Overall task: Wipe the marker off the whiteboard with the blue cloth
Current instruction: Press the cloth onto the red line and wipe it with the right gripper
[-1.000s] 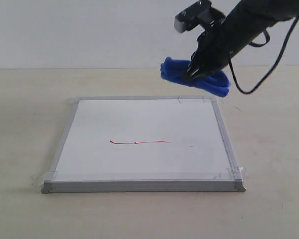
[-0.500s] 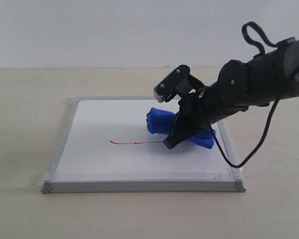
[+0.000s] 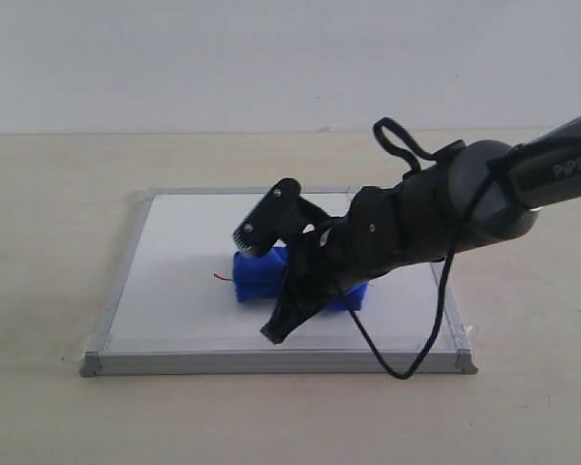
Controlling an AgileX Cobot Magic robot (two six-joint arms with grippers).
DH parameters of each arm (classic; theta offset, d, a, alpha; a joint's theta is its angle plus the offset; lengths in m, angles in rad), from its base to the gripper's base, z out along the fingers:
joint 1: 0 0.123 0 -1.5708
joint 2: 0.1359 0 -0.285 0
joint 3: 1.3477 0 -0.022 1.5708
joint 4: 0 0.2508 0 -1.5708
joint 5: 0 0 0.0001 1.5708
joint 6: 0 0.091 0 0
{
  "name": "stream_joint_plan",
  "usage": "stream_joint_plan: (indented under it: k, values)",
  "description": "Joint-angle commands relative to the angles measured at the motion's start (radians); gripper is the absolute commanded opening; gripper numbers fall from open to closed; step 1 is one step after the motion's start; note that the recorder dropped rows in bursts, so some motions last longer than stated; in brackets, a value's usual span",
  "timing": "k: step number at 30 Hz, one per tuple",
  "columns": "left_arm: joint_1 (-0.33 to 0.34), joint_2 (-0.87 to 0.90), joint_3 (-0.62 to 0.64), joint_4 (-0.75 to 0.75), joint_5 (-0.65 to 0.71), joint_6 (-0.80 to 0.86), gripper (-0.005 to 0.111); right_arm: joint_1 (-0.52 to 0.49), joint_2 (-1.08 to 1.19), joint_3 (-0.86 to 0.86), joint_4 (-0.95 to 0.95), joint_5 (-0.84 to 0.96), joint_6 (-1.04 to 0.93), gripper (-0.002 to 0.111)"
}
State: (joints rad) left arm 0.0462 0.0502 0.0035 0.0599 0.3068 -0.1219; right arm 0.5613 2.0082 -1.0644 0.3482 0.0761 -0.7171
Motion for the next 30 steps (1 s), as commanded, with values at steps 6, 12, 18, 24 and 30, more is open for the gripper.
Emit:
stream_joint_plan:
  k: [6, 12, 18, 24, 30]
  values:
    - [0.001, -0.004, -0.003, -0.007, -0.003, 0.004, 0.004, -0.044, 0.049, -0.101, 0.009, 0.033, -0.008, 0.000]
    - [0.001, -0.004, -0.003, -0.007, -0.003, 0.004, 0.004, -0.163, 0.136, -0.226, 0.009, 0.134, 0.055, 0.000]
    - [0.001, -0.004, -0.003, -0.007, -0.003, 0.004, 0.004, -0.003, 0.138, -0.228, 0.016, 0.400, 0.017, 0.000]
    - [0.001, -0.004, -0.003, -0.007, -0.003, 0.004, 0.004, 0.067, 0.097, -0.240, -0.018, 0.452, -0.012, 0.000]
    - [0.001, -0.004, -0.003, -0.007, -0.003, 0.004, 0.004, -0.098, 0.122, -0.243, -0.049, 0.253, 0.063, 0.000]
